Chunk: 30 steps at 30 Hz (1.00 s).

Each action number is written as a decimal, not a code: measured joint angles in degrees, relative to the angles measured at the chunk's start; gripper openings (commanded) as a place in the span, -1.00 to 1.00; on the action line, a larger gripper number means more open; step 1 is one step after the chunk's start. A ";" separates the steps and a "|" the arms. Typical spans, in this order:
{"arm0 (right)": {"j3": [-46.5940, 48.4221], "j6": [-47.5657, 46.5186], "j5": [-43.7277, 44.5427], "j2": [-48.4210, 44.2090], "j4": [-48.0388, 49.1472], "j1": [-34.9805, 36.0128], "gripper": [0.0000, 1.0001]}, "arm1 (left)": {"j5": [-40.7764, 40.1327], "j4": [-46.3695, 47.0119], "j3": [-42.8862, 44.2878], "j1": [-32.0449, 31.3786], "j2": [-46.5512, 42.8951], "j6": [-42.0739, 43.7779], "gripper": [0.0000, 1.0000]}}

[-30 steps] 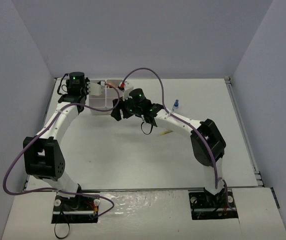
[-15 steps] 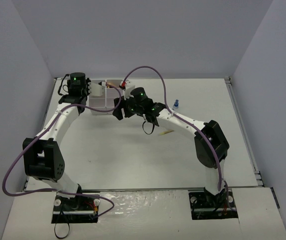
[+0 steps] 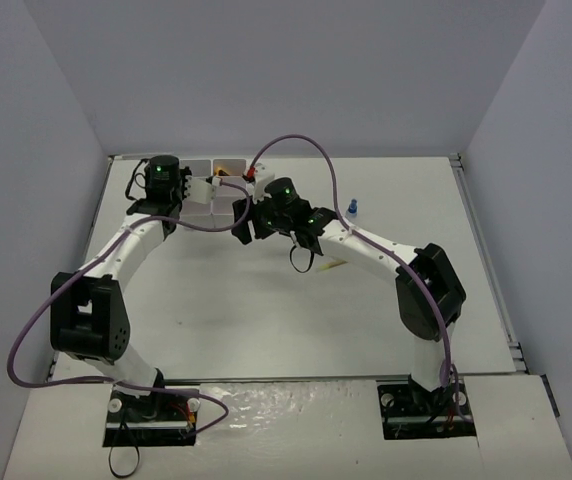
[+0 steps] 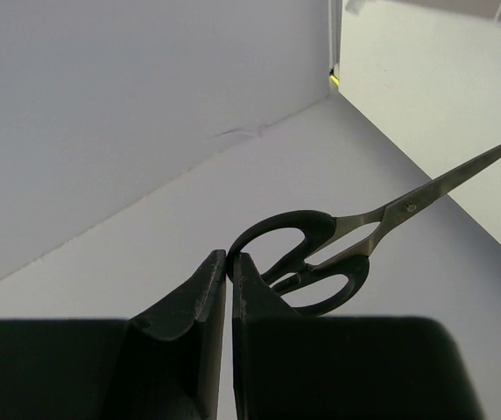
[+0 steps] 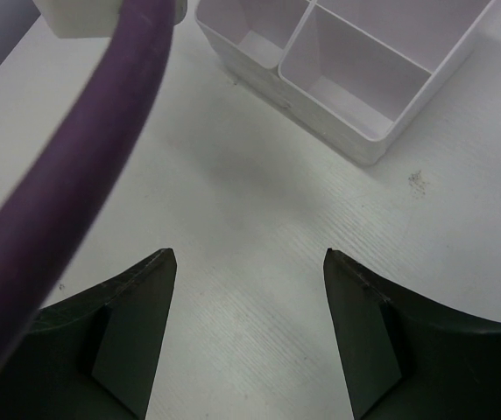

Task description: Sort the stationery into containers

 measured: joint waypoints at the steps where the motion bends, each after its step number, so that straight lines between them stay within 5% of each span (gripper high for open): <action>1: -0.36 0.04 0.29 -0.30 -0.17 -0.07 0.32 | 0.03 0.59 0.33 -0.47 0.64 0.18 -1.00; 14: -5.78 0.12 3.94 -5.15 -2.62 -1.63 0.33 | 0.71 9.83 2.39 -5.14 9.65 1.34 -1.00; 30: -9.62 -1.16 4.05 -17.14 -2.11 -4.01 0.34 | -1.29 9.17 2.16 -6.32 10.91 0.63 -1.00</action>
